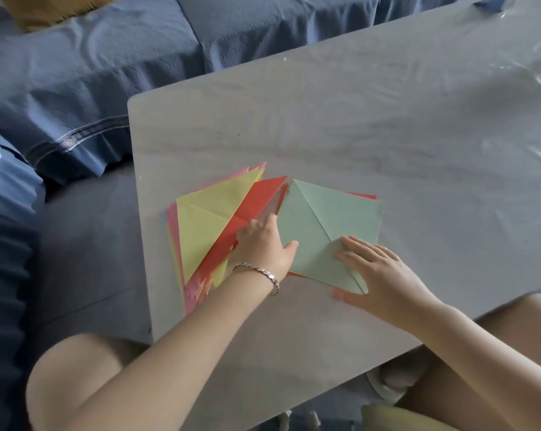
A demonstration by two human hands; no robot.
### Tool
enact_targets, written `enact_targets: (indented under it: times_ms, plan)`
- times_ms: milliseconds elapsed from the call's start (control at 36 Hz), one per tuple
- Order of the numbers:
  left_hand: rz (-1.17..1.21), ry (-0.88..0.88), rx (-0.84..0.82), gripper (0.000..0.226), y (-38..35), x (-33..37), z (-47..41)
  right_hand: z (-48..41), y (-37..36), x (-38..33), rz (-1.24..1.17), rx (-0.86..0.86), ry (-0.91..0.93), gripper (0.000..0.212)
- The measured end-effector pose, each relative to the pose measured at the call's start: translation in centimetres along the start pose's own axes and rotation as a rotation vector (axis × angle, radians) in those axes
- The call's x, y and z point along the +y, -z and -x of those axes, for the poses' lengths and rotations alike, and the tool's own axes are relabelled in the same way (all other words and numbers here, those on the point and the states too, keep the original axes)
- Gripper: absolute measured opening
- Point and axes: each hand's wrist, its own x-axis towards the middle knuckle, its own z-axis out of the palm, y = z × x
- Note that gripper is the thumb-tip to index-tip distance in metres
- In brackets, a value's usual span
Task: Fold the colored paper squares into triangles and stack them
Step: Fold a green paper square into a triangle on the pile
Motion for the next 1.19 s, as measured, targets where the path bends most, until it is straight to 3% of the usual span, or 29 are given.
enact_targets:
  times_ms: [83,222,528,667,889,1056,1194]
  plan:
    - [0.150,0.055,-0.001,0.055,0.1,0.5,-0.5,0.2,-0.5,0.2,-0.002,-0.047,-0.054,0.063]
    - [0.208,0.102,0.003,0.054,0.3,0.4,-1.1,0.1,-0.3,0.1,-0.009,0.044,-0.001,0.066]
    - [0.362,0.043,0.235,0.029,1.0,0.8,-0.8,0.2,-0.8,0.3,-0.013,0.026,0.049,0.070]
    - [0.328,0.032,0.268,0.012,0.9,0.9,-0.6,0.4,-1.0,0.4,-0.026,0.048,0.081,0.068]
    - [0.219,-0.051,0.420,0.018,0.8,0.6,-0.2,1.2,-1.6,0.9,0.014,0.118,0.046,0.055]
    - [0.150,-0.127,0.505,0.023,0.9,0.1,-0.1,1.7,-1.8,1.4,0.057,0.200,0.078,0.057]
    - [0.097,-0.283,0.621,0.013,1.4,0.1,0.2,1.8,-1.8,1.2,0.081,0.252,0.109,0.063]
